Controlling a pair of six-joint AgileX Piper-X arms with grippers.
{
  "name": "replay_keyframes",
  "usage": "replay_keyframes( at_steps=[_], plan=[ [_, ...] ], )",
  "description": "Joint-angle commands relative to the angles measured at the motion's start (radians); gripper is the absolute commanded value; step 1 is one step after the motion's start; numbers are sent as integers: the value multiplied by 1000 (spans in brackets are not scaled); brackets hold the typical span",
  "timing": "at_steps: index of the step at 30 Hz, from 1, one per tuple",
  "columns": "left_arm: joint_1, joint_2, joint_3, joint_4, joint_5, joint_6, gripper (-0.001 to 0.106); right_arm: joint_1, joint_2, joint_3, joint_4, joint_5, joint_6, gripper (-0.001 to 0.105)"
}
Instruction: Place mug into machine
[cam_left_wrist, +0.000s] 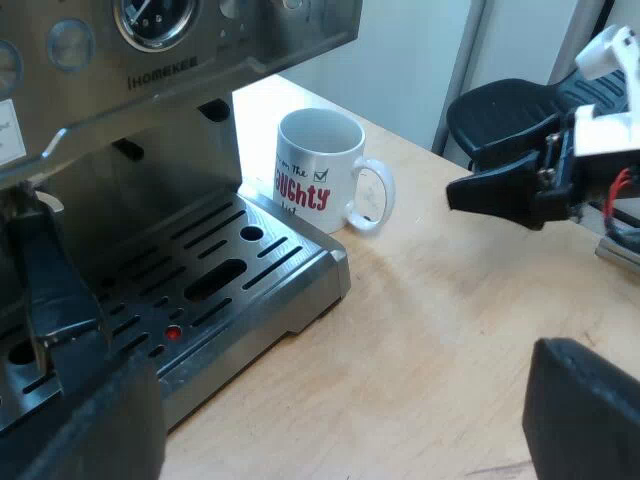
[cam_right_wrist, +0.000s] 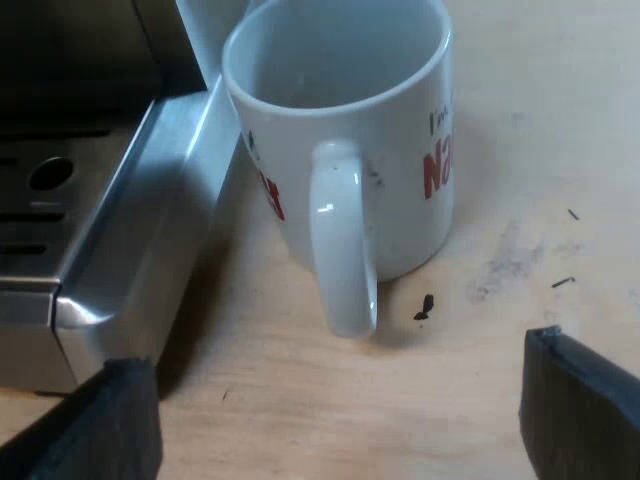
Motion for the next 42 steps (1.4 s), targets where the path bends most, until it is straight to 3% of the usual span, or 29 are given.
replay_keyframes(
  at_steps=[1, 10, 17, 29, 39, 42],
  plan=[
    [-5, -2, -7, -12, 8, -12, 79, 24, 67, -1, -103, 26, -2, 79],
    [-5, -2, -7, -12, 8, -12, 79, 96, 320, -1, -420, 146, 7, 79],
    [-5, -2, -7, -12, 8, -12, 79, 96, 479, -23, -562, 159, 71, 79],
    [-5, -2, -7, -12, 8, -12, 79, 96, 667, -134, -604, 159, 71, 79],
    [-5, -2, -7, -12, 8, -12, 79, 96, 736, -155, -609, 159, 71, 79],
    [-5, -2, -7, -12, 8, -12, 79, 96, 736, -155, -609, 159, 71, 72]
  ],
)
